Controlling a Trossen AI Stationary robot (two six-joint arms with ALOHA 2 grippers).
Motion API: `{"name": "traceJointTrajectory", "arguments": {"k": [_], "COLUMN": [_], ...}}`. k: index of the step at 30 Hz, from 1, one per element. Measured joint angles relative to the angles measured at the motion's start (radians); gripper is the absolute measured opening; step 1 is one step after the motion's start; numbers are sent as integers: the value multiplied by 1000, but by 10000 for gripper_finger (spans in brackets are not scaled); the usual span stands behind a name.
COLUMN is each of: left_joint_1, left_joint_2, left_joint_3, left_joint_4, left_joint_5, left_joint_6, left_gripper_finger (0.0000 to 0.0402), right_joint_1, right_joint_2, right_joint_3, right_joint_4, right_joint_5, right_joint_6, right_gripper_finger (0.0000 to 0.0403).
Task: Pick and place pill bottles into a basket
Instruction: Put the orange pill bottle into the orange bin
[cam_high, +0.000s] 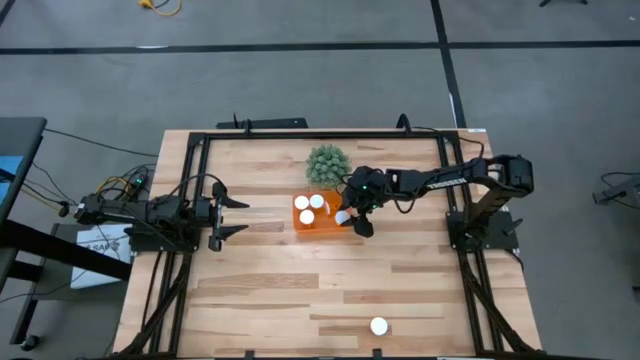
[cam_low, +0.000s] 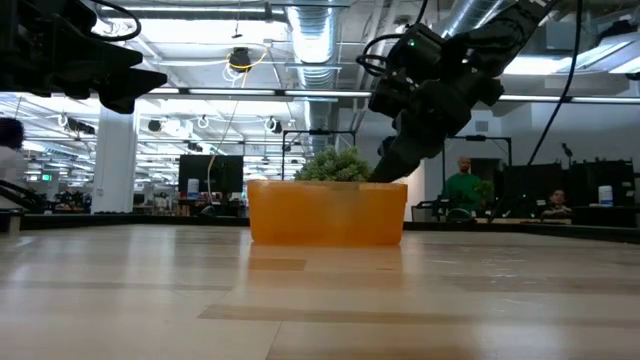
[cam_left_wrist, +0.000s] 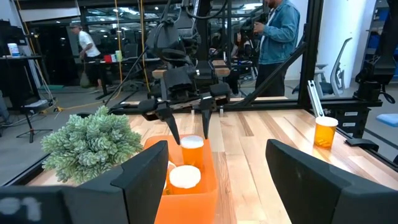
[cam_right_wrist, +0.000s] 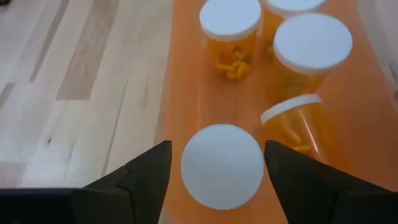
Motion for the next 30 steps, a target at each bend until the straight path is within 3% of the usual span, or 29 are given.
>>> {"name": "traceJointTrajectory", "arguments": {"k": [8,14,23,30], "left_joint_1": [0,0,0,0], "left_joint_2": [0,0,0,0], "left_joint_3": [0,0,0,0], "left_joint_4": [0,0,0,0], "left_joint_5": [0,0,0,0], "left_joint_6": [0,0,0,0], "left_gripper_finger": [261,261,261,261], "right_joint_1": [42,147,478,772], "right_joint_2": [-124,-326,-579,-596], "right_joint_3": [0,0,0,0], "right_joint_4": [-17,-262,-487,-518], "right_joint_5": [-1,4,239,420], "right_joint_6": [-15,-32,128,315], "right_gripper_finger": [231,214,214,234]}}
